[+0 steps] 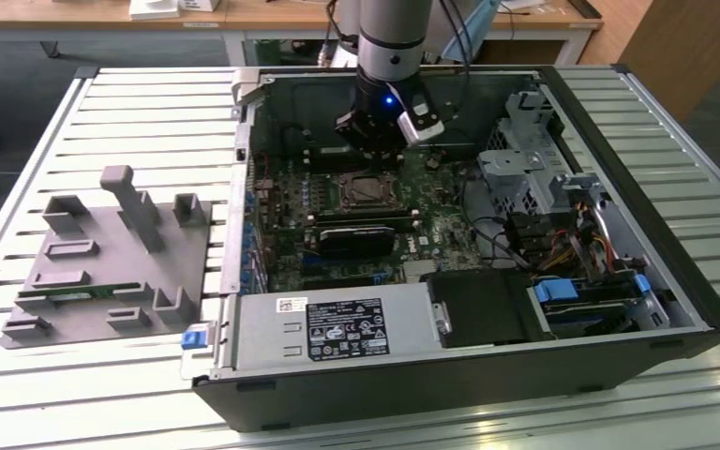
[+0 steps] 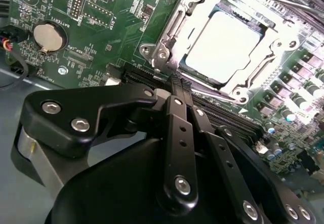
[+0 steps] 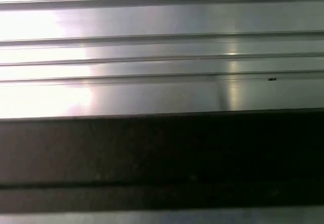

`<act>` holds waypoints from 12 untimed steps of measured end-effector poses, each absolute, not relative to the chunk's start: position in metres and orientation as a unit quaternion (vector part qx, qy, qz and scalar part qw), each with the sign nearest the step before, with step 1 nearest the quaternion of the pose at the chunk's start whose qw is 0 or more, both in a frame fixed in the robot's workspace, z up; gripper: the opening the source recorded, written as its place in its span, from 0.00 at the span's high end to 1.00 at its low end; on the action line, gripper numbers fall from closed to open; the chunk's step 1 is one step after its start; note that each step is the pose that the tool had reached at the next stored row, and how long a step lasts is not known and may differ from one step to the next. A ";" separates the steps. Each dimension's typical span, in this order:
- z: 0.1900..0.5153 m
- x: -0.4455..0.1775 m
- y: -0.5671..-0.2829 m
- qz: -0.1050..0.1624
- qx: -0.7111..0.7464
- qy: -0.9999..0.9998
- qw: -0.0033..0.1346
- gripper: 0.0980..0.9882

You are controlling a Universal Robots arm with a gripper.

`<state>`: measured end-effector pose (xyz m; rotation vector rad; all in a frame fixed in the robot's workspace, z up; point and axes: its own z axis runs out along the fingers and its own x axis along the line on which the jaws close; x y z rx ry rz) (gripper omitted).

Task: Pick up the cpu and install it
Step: 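Install the first cpu locking lever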

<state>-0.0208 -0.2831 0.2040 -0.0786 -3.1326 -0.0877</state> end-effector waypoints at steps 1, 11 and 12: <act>0.203 -0.021 -0.283 -0.027 -0.025 -0.999 0.004 0.99; 0.201 -0.020 -0.283 -0.023 -0.025 -0.999 0.004 0.99; 0.200 -0.020 -0.282 -0.021 -0.025 -0.999 0.004 0.99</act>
